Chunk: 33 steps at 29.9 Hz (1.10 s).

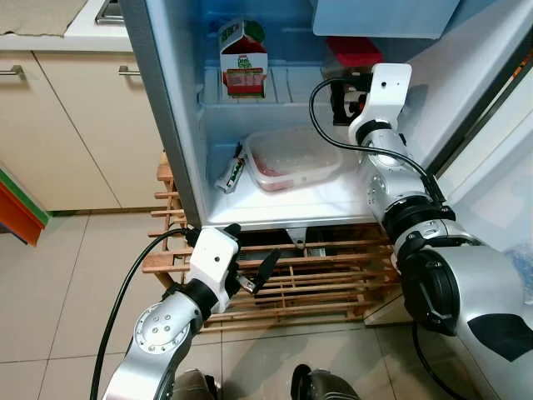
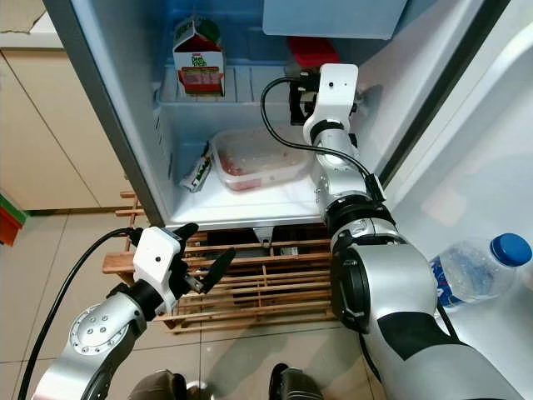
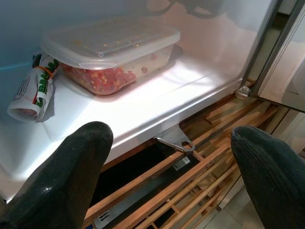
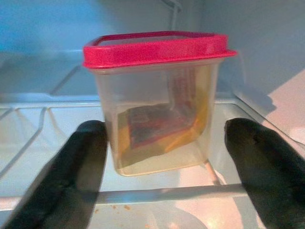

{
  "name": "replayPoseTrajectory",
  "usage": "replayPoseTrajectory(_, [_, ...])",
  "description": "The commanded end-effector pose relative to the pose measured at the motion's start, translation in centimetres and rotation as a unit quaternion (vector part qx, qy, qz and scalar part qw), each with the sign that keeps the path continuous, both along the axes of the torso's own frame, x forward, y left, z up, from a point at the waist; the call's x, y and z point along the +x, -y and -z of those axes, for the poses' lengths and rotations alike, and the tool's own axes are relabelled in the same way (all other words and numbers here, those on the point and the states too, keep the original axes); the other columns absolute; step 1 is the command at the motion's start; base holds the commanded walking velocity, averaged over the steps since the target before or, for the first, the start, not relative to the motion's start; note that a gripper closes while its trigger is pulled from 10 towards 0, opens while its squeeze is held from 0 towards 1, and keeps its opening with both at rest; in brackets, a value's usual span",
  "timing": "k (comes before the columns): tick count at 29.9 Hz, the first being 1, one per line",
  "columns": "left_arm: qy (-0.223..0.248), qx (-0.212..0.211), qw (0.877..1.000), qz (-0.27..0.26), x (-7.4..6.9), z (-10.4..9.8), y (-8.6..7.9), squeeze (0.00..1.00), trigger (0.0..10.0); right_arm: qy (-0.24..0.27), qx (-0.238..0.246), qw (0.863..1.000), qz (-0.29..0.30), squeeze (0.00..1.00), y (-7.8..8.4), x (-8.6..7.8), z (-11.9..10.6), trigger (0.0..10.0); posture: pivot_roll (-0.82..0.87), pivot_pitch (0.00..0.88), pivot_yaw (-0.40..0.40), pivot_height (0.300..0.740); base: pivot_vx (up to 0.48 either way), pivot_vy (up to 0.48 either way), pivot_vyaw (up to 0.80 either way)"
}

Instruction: Restocking fridge

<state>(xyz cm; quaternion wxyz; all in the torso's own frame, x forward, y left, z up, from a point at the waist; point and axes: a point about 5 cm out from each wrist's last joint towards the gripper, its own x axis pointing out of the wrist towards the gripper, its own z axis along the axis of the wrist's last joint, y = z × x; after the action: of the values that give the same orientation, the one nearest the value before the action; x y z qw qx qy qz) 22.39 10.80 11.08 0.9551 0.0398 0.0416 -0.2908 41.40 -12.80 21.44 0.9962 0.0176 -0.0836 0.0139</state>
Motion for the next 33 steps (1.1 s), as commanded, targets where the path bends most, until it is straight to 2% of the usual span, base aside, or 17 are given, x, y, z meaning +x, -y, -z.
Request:
replayPoseTrajectory(1, [-0.005,-0.004,1.0,0.005,-0.1,0.2,0.3,0.0,10.0,-0.068,0.004,0.997,0.029,1.0,1.5,-0.5,3.1,10.0,0.13,0.173,-0.072,0.74,0.0,0.0,0.0])
replayPoseTrajectory(27, [-0.005,-0.004,1.0,0.005,-0.1,0.2,0.3,0.0,10.0,-0.069,0.003,0.997,0.031,1.0,1.5,-0.4,3.1,10.0,0.13,0.172,-0.072,0.74,0.0,0.0,0.0])
replayPoseTrajectory(28, [-0.001,-0.007,1.0,0.007,0.4,-0.1,0.5,0.0,10.0,-0.055,0.0,0.998,0.033,1.0,1.4,-0.5,2.8,10.0,0.1,0.134,-0.069,0.74,0.0,0.0,0.0])
replayPoseTrajectory(30, [0.006,-0.012,1.0,0.011,1.0,-0.6,0.9,0.0,10.0,-0.031,-0.006,0.999,0.03,1.0,0.8,-0.5,2.2,10.0,0.1,0.127,-0.07,0.74,0.0,0.0,0.0])
replayPoseTrajectory(33, [0.006,-0.013,1.0,0.012,1.1,-0.6,1.0,0.0,10.0,-0.019,-0.014,1.0,0.02,1.0,0.3,-0.5,2.0,10.0,0.09,0.121,-0.071,0.74,0.0,0.0,0.0])
